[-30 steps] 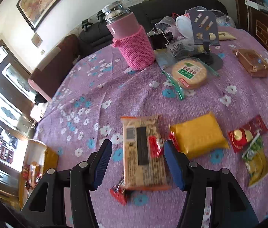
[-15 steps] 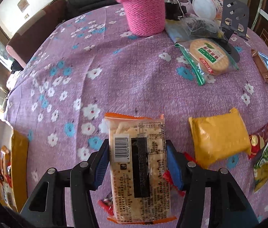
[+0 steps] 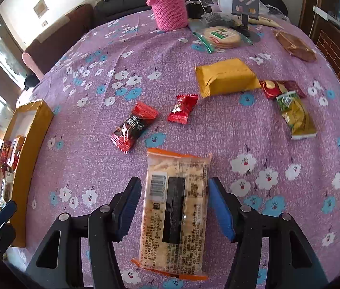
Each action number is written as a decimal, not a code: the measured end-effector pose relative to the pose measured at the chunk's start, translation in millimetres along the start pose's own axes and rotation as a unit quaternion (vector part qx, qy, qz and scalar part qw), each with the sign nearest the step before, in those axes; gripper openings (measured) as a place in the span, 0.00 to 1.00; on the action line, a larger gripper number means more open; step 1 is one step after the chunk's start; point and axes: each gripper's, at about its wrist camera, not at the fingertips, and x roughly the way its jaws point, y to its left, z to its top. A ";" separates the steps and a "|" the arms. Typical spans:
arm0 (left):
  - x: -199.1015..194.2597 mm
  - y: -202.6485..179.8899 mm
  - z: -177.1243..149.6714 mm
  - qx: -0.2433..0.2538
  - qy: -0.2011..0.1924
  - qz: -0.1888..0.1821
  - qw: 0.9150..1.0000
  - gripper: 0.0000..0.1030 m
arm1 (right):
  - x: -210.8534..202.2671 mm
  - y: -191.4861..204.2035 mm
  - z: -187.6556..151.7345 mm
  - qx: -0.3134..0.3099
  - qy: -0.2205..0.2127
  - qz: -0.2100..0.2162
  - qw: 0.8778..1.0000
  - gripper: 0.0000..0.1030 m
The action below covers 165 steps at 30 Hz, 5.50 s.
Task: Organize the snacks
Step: 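Grasp a red candy on the table with the left tool, then carry the cracker pack and red candy into the yellow tray and release, then grasp a red candy on the table with the right tool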
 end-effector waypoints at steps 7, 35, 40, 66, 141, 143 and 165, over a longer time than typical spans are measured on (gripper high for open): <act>28.7 -30.6 22.2 0.052 0.017 0.022 0.998 0.83 | 3.1 12.0 -31.2 -0.030 -0.051 -0.022 0.998 0.61; 156.0 -95.5 67.9 0.203 0.089 0.024 0.975 0.22 | -7.9 -53.2 -32.5 0.071 -0.113 0.063 0.989 0.56; 103.0 -69.0 70.6 0.143 0.050 0.009 0.988 0.22 | -12.9 -49.2 -35.4 0.065 -0.128 0.087 0.986 0.56; -80.0 200.1 28.4 -0.120 -0.078 0.123 0.982 0.23 | -40.4 277.2 41.7 -0.100 -0.041 0.268 0.957 0.55; -26.8 39.8 10.5 -0.037 -0.031 -0.021 0.999 0.98 | 68.9 14.2 114.5 0.002 -0.037 0.000 0.999 0.60; -26.7 37.0 9.4 -0.034 -0.028 -0.023 0.999 0.98 | 66.6 54.0 96.5 -0.073 -0.039 -0.006 0.997 0.61; 11.8 1.1 3.9 0.065 0.019 0.051 0.996 0.98 | 38.3 23.9 33.3 0.011 -0.088 0.030 0.996 0.54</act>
